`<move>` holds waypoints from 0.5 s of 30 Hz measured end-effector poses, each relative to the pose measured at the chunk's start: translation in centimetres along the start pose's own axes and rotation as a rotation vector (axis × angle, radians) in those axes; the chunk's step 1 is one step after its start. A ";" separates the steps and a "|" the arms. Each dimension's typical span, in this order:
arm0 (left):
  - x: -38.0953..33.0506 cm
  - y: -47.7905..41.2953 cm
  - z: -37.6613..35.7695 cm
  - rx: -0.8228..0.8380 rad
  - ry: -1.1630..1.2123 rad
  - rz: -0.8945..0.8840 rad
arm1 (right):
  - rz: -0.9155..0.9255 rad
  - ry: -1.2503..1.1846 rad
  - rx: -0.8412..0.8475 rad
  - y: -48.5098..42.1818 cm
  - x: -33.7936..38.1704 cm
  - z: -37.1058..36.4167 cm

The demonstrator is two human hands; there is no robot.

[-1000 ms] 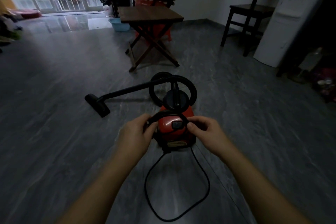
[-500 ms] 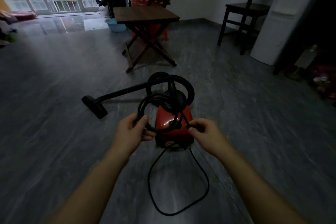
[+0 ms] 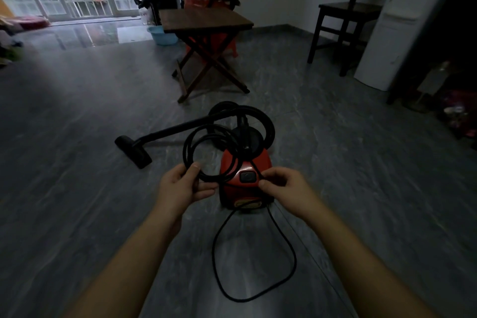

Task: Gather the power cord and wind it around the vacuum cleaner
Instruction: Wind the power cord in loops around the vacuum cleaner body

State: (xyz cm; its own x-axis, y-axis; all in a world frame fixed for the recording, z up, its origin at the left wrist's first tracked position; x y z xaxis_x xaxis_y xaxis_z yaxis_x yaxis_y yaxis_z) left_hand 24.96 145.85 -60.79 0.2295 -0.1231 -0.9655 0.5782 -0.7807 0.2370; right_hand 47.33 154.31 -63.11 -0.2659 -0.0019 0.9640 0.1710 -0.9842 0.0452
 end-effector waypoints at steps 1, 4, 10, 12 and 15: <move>0.0 0.0 0.0 -0.003 0.003 0.002 | -0.010 -0.001 0.021 0.0 -0.2 -0.2; 0.0 0.1 0.1 -0.010 0.009 0.009 | -0.029 -0.003 0.097 0.5 -0.2 -0.9; -0.4 0.2 0.4 -0.026 0.044 0.027 | -0.024 -0.034 0.139 1.1 0.7 -1.2; -0.2 0.4 0.3 -0.031 0.071 0.045 | -0.032 -0.097 0.123 1.2 1.2 -1.1; 0.1 0.5 0.2 -0.033 0.125 0.093 | -0.040 -0.180 0.093 0.9 1.4 -1.0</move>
State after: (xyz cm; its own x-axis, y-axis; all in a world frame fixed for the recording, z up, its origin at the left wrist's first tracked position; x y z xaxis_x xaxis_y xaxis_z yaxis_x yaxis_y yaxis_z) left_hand 25.16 145.32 -60.75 0.3778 -0.1152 -0.9187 0.5750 -0.7485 0.3303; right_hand 46.13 153.20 -61.98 -0.1020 0.0766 0.9918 0.2531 -0.9622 0.1004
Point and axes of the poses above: each hand's wrist, its own y-axis away from the middle knuckle, its own z-axis out of the back of the hand, x = y × z, the point moved 8 cm from there along -y, towards the middle knuckle, and after that the axes turned 10 degrees about -x, right-handed, at the moved point
